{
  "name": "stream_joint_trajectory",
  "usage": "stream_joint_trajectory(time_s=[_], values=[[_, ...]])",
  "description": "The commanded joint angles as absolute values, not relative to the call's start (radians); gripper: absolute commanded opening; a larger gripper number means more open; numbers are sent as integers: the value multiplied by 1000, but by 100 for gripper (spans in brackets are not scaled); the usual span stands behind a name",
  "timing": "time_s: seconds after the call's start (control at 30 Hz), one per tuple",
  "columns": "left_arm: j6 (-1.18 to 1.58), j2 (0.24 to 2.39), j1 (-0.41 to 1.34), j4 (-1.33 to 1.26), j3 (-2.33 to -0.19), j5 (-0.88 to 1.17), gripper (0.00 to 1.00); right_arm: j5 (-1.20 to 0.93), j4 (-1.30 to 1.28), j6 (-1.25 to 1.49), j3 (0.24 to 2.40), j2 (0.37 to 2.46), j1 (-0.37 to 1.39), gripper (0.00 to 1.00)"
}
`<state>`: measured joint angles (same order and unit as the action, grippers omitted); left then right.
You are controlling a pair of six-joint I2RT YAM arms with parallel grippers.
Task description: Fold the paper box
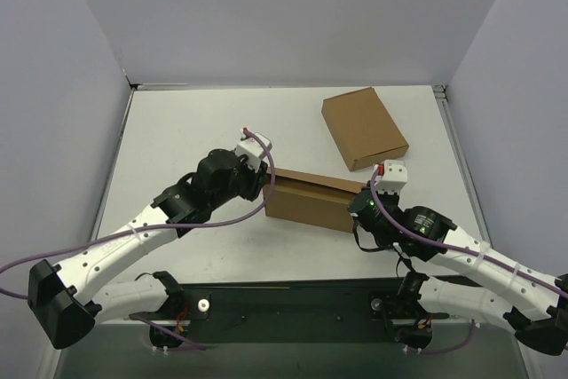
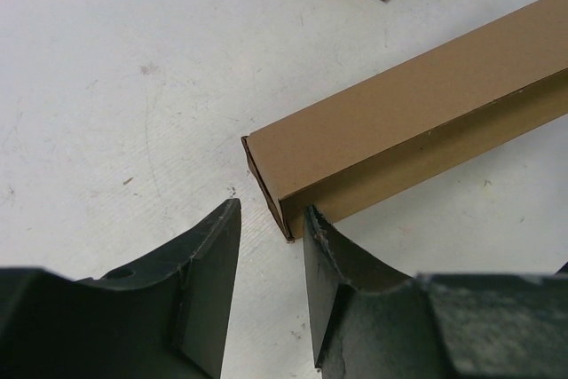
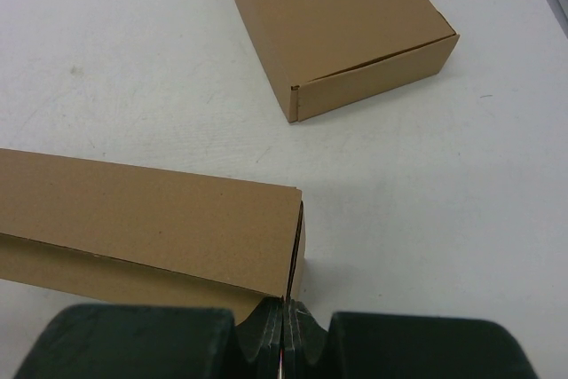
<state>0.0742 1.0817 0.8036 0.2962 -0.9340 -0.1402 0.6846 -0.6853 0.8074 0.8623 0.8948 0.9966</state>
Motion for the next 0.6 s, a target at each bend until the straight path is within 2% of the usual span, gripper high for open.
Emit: stream_joint_trajectory(time_s=[0.0, 0.13, 0.23, 0.37, 0.57], values=[[71, 1092, 793, 226, -968, -103, 43, 630, -825, 793, 847, 922, 1006, 0], [71, 1107, 790, 210, -966, -100, 42, 630, -825, 793, 848, 922, 1006, 0], [71, 1117, 787, 207, -966, -95, 36, 630, -827, 793, 847, 922, 1006, 0], [72, 1115, 785, 196, -953, -94, 16, 632, -827, 795, 844, 922, 1006, 0], [81, 1120, 787, 187, -904, -98, 1, 627, -827, 799, 833, 925, 1006, 0]])
